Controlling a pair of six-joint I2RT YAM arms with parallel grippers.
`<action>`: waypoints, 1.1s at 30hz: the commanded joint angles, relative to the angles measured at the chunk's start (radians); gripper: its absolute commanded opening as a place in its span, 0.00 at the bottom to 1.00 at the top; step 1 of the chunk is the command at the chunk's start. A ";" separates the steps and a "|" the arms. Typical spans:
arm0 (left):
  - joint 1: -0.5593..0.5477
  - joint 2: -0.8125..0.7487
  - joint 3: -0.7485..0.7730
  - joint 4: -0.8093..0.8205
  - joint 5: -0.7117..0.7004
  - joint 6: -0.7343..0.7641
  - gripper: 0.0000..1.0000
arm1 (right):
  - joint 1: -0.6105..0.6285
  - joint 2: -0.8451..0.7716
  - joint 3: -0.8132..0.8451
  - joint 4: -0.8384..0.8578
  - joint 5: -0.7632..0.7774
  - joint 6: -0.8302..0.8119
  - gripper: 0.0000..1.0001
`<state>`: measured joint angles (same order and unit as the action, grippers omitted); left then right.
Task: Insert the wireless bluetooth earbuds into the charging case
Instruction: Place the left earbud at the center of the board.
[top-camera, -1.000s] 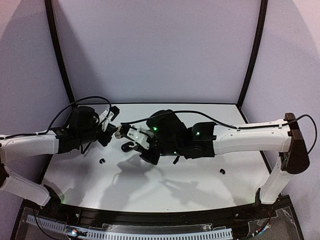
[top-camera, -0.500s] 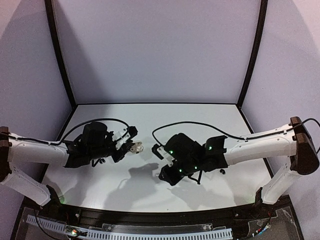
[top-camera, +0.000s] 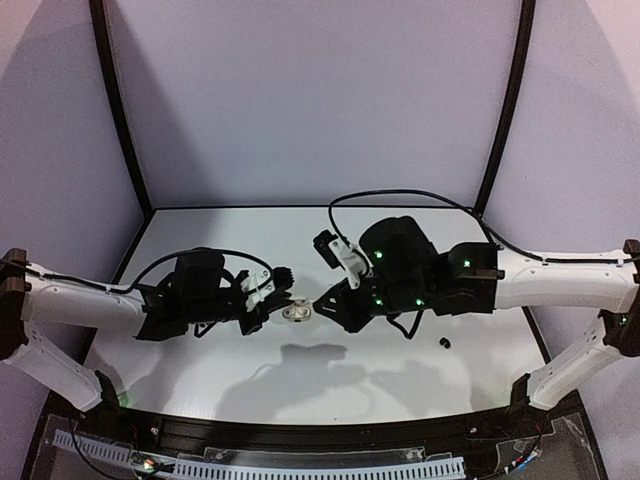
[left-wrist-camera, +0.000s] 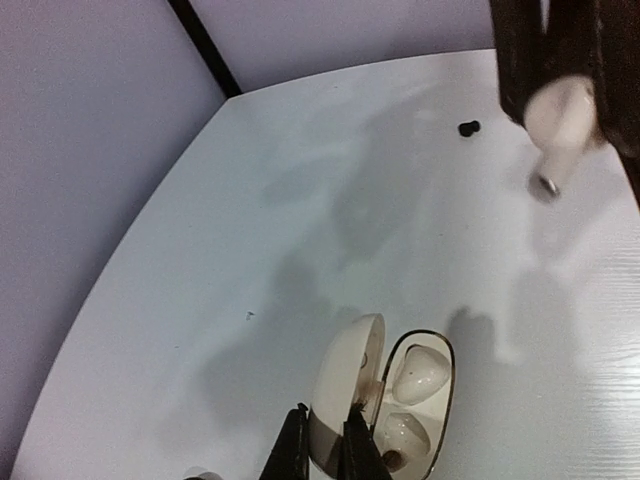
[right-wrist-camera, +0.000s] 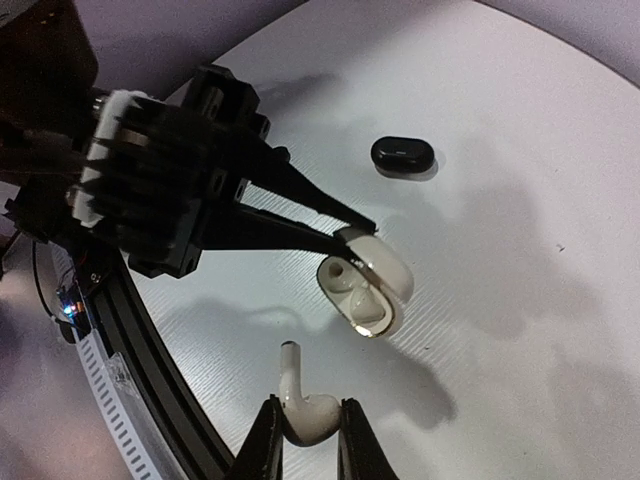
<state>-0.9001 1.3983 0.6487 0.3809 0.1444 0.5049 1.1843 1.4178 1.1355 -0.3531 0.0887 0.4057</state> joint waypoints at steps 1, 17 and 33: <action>-0.002 0.022 0.042 -0.184 0.130 -0.098 0.01 | 0.004 -0.043 -0.011 -0.108 0.038 -0.078 0.00; 0.000 0.005 0.081 -0.248 0.020 -0.131 0.01 | 0.043 0.195 -0.273 0.034 0.022 -0.081 0.00; 0.005 -0.005 0.081 -0.258 0.004 -0.124 0.01 | 0.087 0.278 -0.278 0.100 -0.075 -0.109 0.25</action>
<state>-0.9001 1.4250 0.7063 0.1455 0.1516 0.3771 1.2644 1.6909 0.8738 -0.2501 0.0467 0.3038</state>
